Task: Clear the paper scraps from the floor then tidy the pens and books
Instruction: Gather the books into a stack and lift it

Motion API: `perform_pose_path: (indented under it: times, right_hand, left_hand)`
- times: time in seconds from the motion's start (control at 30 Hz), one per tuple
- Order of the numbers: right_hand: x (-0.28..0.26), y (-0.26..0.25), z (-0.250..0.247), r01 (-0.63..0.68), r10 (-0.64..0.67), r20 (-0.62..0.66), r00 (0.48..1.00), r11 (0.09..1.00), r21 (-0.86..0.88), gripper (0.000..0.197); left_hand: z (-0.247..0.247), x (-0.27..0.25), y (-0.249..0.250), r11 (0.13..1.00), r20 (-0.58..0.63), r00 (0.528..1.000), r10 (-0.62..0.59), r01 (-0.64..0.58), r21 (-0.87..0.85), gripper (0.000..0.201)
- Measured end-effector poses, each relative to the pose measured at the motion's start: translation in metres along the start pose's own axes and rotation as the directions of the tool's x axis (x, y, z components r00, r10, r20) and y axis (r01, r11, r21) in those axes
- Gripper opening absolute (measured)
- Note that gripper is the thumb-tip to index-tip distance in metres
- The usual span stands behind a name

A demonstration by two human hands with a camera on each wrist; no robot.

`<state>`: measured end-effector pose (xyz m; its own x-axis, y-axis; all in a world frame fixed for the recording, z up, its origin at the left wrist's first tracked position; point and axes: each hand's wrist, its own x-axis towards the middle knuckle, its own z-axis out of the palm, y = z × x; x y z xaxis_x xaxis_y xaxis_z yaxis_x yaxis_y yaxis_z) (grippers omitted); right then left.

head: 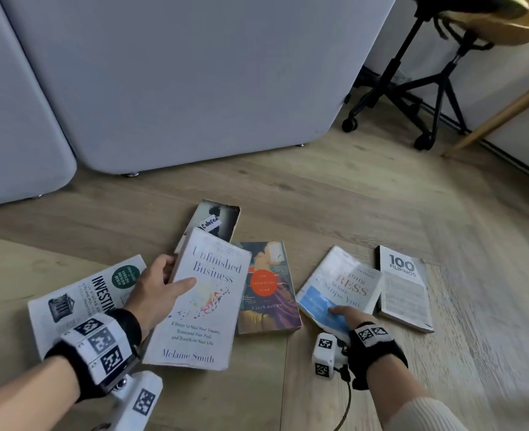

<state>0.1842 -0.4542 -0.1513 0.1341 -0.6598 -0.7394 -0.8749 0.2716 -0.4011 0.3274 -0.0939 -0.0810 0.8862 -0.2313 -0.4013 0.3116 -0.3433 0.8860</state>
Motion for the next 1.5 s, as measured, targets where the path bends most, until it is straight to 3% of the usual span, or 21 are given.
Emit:
perform_pose_path:
  times: [0.17, 0.27, 0.33, 0.4, 0.5, 0.6, 0.67, 0.77, 0.83, 0.97, 1.1, 1.2, 1.4, 1.5]
  right_hand:
    - [0.007, -0.004, -0.008, 0.085, -0.078, -0.043, 0.996, 0.98, 0.182, 0.055]
    - [-0.018, -0.014, -0.02, 0.203, -0.163, -0.136, 0.977, 0.904, 0.377, 0.066]
    - [-0.051, -0.026, -0.025, 0.378, -0.29, -0.254, 0.923, 0.812, 0.445, 0.066]
    - [-0.08, -0.032, -0.028, 0.523, -0.442, -0.279, 0.852, 0.715, 0.464, 0.059]
    - [-0.125, -0.034, -0.026, 0.649, -0.653, -0.175, 0.737, 0.611, 0.453, 0.046]
    - [-0.163, -0.034, -0.017, 0.71, -0.792, 0.028, 0.61, 0.562, 0.424, 0.036]
    - [-0.184, -0.036, -0.004, 0.728, -0.836, 0.194, 0.513, 0.544, 0.417, 0.03]
    - [-0.197, -0.037, 0.022, 0.839, -0.86, 0.339, 0.382, 0.476, 0.264, 0.018]
    - [-0.202, -0.037, 0.034, 0.876, -0.834, 0.434, 0.34, 0.448, 0.176, 0.019]
    - [-0.202, -0.039, 0.038, 0.852, -0.766, 0.54, 0.349, 0.499, 0.159, 0.024]
    - [-0.209, -0.039, 0.042, 0.806, -0.705, 0.61, 0.361, 0.565, 0.176, 0.016]
    - [-0.213, -0.041, 0.048, 0.772, -0.691, 0.599, 0.404, 0.609, 0.181, 0.034]
    - [-0.203, -0.045, 0.055, 0.748, -0.731, 0.546, 0.409, 0.611, 0.258, 0.056]
    - [-0.196, -0.043, 0.059, 0.74, -0.749, 0.524, 0.407, 0.606, 0.292, 0.078]
  left_hand:
    - [0.008, -0.003, 0.004, 0.998, -0.005, 1.0, 0.002, -0.002, -0.068, 0.024]
    - [0.01, -0.004, 0.009, 0.991, 0.009, 1.0, 0.02, -0.018, -0.135, 0.021]
    - [0.01, -0.005, 0.014, 0.974, 0.014, 1.0, 0.017, -0.014, -0.225, 0.018]
    - [0.009, -0.005, 0.018, 0.938, 0.034, 0.999, -0.013, 0.024, -0.346, 0.013]
    - [0.004, 0.0, 0.017, 0.847, 0.156, 0.982, -0.106, 0.171, -0.503, 0.035]
    - [0.001, -0.001, 0.015, 0.734, 0.3, 0.94, -0.162, 0.318, -0.6, 0.047]
    - [0.001, -0.006, 0.017, 0.667, 0.359, 0.922, -0.143, 0.358, -0.654, 0.049]
    - [-0.007, -0.013, 0.022, 0.621, 0.391, 0.917, -0.08, 0.353, -0.7, 0.048]
    - [-0.017, -0.014, 0.019, 0.608, 0.392, 0.918, -0.059, 0.345, -0.715, 0.048]
    - [-0.026, -0.02, 0.009, 0.6, 0.445, 0.895, -0.041, 0.378, -0.705, 0.05]
    - [-0.021, -0.023, 0.005, 0.625, 0.489, 0.872, -0.024, 0.395, -0.673, 0.051]
    - [-0.015, -0.025, 0.008, 0.622, 0.504, 0.863, -0.023, 0.407, -0.669, 0.049]
    - [-0.009, -0.027, 0.012, 0.65, 0.56, 0.828, -0.031, 0.443, -0.618, 0.049]
    - [-0.004, -0.028, 0.016, 0.673, 0.574, 0.819, -0.02, 0.435, -0.598, 0.048]
